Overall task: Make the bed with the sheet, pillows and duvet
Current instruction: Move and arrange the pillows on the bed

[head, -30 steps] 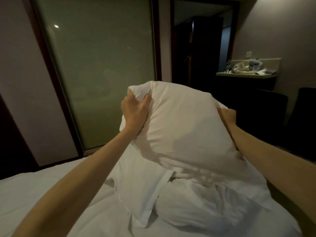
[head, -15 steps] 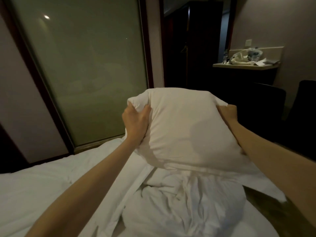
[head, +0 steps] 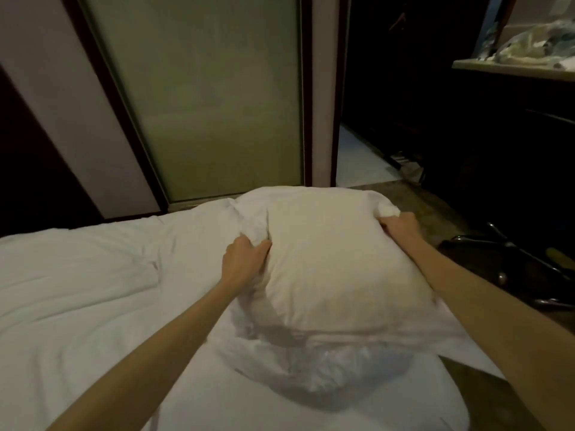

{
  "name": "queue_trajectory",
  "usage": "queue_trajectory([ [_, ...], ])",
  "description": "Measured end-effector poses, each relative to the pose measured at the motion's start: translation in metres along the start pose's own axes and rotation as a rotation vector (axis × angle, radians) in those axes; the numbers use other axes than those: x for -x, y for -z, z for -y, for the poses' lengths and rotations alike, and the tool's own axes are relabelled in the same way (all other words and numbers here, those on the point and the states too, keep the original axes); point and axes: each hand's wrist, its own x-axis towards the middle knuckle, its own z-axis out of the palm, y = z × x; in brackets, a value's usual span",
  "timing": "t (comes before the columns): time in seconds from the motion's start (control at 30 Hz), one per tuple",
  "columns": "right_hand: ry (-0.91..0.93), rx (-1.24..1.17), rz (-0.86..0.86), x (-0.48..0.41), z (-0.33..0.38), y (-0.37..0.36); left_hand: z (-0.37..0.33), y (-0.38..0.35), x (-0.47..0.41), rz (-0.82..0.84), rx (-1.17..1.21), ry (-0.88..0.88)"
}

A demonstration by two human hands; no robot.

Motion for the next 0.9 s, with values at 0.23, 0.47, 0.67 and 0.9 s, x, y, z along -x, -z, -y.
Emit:
queue_trajectory([
  [0.23,-0.058,0.369,0.021,0.001,-0.067,0.009,0.034,-0.036,0.044,0.638,-0.010,0.289],
  [0.47,-0.266,0.335,0.245,0.008,-0.137,0.029,0.059,-0.069,0.074,0.959,-0.195,0.277],
  [0.67,-0.242,0.162,0.378,0.008,-0.139,-0.008,0.047,-0.092,0.061,0.593,-0.121,0.053],
  [0.9,-0.046,0.206,0.291,-0.007,-0.113,-0.041,0.063,-0.084,0.046,0.338,0.120,0.112],
])
